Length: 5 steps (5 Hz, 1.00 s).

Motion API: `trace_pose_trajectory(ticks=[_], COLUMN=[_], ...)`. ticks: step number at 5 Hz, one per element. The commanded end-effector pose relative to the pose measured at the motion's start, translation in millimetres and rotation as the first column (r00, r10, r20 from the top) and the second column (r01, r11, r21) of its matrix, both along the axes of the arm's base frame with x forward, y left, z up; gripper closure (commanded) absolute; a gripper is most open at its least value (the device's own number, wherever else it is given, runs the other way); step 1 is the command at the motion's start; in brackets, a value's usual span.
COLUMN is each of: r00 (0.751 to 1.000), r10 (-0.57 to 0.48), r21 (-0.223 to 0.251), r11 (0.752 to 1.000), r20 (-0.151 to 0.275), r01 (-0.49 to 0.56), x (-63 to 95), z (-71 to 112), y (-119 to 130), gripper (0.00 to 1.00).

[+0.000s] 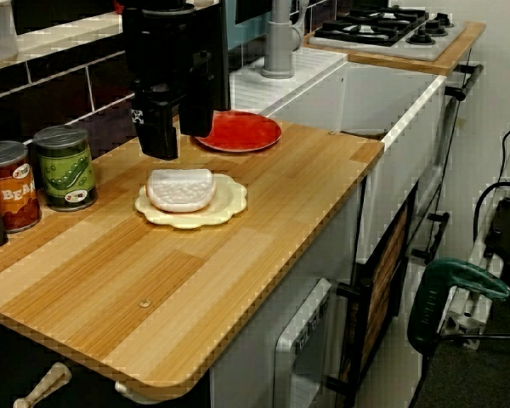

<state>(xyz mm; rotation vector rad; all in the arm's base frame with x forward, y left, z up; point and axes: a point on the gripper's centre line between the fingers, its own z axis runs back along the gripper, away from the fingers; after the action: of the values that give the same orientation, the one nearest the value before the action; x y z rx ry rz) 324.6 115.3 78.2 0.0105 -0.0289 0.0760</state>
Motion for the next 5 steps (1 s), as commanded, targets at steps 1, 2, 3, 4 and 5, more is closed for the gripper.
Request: trace_pose_trajectory(ticks=[1, 2, 3, 4, 5], r00=[0.994, 0.987, 0.981, 0.983, 0.983], r10=[0.065, 0.117, 0.151, 0.141, 0.129], r21=[0.055, 0.058, 0.054, 0.059, 0.042], r11=[0.996, 0.991, 0.986, 0.987, 0.990], r20=[0.090, 0.112, 0.126, 0.118, 0.134], r01=[-0.070, -0.124, -0.158, -0.149, -0.136], x=[6.7, -2.7, -11.0, -12.7, -15.5], z=[16.3, 3.4, -8.3, -13.4, -19.0], y=[15, 13, 11, 7, 6], gripper=[0.00, 0.00, 0.00, 0.00, 0.83])
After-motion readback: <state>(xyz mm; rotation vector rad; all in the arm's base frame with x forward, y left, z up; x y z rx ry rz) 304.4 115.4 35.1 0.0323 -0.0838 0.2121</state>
